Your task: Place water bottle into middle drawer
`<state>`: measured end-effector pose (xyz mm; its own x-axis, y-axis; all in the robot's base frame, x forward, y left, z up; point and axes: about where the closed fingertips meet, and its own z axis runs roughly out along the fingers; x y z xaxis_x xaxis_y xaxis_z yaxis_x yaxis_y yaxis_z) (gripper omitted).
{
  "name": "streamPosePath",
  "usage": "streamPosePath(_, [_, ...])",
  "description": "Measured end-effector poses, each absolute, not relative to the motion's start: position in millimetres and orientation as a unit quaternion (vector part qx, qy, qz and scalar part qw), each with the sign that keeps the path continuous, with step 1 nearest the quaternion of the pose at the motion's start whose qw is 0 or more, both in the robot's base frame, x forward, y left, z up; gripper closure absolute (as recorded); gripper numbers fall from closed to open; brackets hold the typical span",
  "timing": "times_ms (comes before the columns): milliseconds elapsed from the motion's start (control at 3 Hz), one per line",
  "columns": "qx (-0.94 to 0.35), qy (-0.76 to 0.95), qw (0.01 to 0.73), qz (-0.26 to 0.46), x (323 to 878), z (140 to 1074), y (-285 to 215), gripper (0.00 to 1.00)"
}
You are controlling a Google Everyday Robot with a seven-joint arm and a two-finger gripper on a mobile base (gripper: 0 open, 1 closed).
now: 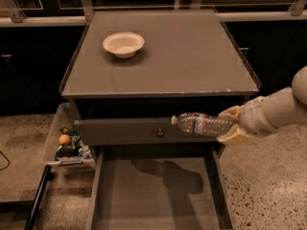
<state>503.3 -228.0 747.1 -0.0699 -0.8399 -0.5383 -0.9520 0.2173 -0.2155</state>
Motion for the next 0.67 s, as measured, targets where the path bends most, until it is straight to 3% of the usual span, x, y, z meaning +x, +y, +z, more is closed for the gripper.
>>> streamPosePath(667, [-0.606, 0.726, 0.29, 0.147, 482.6, 645.9, -198.5, 1.0])
